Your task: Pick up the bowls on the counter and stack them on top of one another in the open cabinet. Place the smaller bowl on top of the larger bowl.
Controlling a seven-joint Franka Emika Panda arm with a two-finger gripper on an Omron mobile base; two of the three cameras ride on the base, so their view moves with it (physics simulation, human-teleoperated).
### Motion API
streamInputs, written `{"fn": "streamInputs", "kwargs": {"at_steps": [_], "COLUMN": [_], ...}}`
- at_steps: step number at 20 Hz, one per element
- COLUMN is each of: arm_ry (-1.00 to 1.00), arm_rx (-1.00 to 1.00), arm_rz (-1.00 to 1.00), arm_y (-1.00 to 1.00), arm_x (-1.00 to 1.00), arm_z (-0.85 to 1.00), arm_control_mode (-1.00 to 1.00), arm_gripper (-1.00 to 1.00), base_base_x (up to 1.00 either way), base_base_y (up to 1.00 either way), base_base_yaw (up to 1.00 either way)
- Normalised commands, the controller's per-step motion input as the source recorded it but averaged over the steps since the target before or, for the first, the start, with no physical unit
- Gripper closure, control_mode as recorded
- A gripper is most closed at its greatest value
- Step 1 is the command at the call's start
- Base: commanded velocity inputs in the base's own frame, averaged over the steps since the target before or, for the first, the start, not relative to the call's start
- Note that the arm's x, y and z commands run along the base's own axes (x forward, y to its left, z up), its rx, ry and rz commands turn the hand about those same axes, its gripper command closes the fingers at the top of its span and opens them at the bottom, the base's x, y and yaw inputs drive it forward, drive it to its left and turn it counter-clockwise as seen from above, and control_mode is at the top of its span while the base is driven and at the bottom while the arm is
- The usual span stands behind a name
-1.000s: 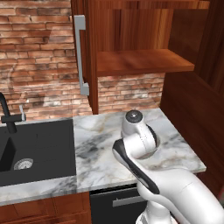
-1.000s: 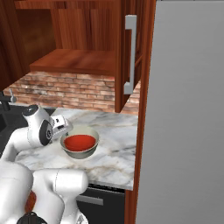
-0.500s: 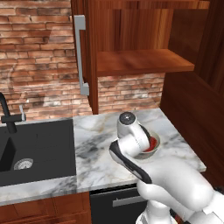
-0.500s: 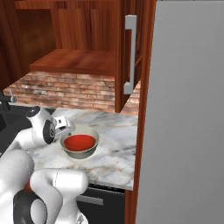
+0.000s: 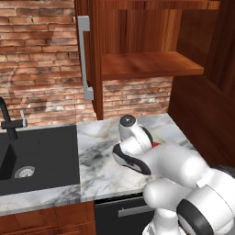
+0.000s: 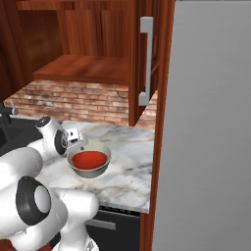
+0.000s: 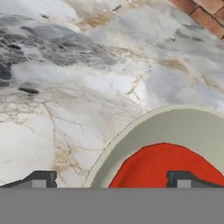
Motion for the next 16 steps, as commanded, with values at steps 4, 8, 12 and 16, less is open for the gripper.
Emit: {"fn": "streamInputs", "kwargs": {"at_steps": [4,8,12,16], "arm_ry": [0.09,0.10,0.08,0.05], "arm_rx": [-0.02,-0.02,-0.02,-0.01], "arm_rz": [-0.01,0.00,0.00,0.00], "arm_y": [0.00,0.04,0.07,0.07], "arm_x": [0.19,0.11,0.05,0.02], "arm_z": [-0.15,-0.17,-0.20,-0.20], "arm_control_mode": [-1.00,-1.00,-1.00,-1.00], "arm_gripper": [-1.00,-1.00,-1.00,-1.00], "base_base_x": [0.00,0.00,0.00,0.00], "base_base_y": [0.00,0.00,0.00,0.00], "base_base_yaw": [0.00,0.00,0.00,0.00]}}
